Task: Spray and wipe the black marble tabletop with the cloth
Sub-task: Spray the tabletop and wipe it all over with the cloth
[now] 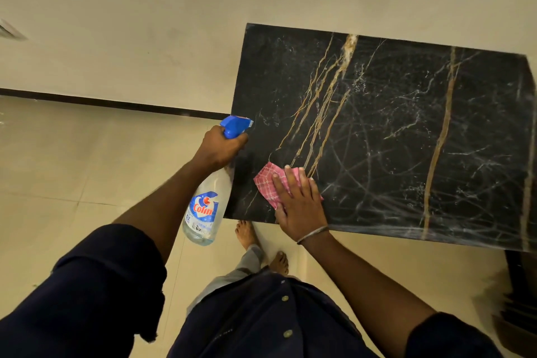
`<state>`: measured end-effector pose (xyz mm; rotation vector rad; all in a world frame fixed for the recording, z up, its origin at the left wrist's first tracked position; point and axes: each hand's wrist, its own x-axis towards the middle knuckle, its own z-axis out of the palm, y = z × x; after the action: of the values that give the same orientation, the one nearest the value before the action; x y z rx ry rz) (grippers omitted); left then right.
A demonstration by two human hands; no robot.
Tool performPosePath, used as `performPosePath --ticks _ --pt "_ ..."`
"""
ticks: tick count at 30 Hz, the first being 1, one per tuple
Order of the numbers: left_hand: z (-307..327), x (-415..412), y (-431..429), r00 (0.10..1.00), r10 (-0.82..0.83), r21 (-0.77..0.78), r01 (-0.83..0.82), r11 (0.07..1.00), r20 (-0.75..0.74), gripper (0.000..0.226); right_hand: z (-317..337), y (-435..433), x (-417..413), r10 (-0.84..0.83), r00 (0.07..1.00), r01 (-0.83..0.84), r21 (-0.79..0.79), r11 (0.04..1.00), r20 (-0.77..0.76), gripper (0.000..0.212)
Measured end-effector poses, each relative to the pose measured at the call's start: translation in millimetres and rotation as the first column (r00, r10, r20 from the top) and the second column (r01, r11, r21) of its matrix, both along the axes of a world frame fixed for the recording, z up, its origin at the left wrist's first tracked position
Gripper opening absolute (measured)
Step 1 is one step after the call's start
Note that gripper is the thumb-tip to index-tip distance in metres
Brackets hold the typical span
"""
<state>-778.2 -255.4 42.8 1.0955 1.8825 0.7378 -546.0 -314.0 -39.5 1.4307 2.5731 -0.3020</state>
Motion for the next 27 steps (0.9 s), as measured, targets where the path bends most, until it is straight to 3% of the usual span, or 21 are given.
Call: performPosePath --ticks 17,27 --pt "-3.4 -16.1 38.3 1.0 -0.019 -0.049 0.02 0.999 0.013 0.017 7.2 156.9 -44.5 -0.084 0.996 0.086 -0.08 0.993 0.019 0.064" --pt "-11.3 -31.1 98.7 0.995 -0.041 -0.07 0.047 0.996 0.088 0.019 3.9 227.7 -66.5 -0.136 0.99 0.138 -0.046 0.989 0.034 0.063"
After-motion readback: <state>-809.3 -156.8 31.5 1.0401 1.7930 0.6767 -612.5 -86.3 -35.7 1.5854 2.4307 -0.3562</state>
